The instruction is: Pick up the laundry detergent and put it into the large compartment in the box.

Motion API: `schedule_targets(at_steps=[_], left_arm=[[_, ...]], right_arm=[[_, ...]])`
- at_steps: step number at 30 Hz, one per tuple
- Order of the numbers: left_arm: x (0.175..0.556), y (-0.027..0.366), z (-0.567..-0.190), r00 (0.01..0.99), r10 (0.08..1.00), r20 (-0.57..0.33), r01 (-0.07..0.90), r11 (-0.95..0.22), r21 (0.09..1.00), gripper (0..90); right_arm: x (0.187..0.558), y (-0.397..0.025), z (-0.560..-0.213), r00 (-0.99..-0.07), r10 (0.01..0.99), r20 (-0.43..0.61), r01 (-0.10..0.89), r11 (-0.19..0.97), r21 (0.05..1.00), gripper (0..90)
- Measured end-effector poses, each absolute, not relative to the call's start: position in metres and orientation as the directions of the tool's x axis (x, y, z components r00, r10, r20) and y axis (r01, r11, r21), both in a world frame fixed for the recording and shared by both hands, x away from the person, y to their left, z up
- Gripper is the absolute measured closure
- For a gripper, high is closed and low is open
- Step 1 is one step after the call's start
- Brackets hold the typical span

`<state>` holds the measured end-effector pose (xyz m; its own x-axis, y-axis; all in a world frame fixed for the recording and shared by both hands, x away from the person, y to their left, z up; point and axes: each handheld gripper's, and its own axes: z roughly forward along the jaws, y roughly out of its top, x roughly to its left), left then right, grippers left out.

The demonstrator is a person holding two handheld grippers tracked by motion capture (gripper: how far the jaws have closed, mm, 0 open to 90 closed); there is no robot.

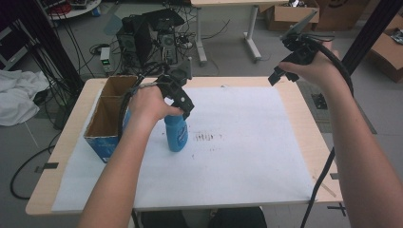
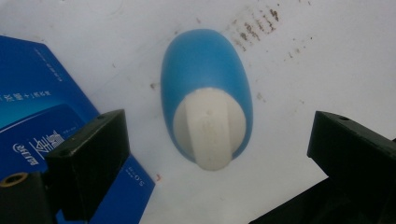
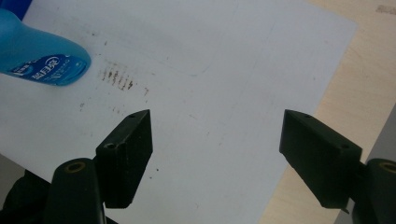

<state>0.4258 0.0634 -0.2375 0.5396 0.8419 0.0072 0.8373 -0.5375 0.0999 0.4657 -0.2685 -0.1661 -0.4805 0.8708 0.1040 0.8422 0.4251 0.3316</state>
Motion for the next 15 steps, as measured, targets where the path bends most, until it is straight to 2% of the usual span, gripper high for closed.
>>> schedule_targets(at_steps=[15], left_arm=[[0.431,0.061,-0.257,0.539,0.842,0.010,0.838,-0.537,0.092,6.3]], right_arm=[[0.467,-0.267,-0.171,-0.482,0.870,0.104,0.843,0.428,0.325,25.8]])
